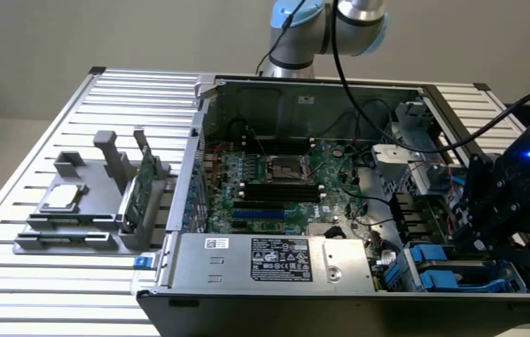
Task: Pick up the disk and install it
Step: 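Insert the second disk wire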
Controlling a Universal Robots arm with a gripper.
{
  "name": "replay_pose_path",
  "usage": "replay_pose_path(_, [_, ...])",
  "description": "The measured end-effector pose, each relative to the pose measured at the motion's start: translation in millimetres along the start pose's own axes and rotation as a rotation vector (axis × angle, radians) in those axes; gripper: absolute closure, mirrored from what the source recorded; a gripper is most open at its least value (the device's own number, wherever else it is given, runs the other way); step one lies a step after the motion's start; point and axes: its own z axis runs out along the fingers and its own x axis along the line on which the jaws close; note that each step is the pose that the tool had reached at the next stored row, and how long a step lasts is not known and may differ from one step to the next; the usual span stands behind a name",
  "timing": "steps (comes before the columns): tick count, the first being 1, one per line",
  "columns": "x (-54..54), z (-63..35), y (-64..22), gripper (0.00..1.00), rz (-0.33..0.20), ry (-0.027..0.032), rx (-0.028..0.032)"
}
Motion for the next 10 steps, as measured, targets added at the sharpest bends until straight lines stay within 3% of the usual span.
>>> replay_pose_path(10, [-5.7, 1.9, 1.0, 0.84, -0.002, 0.0246, 0.0000])
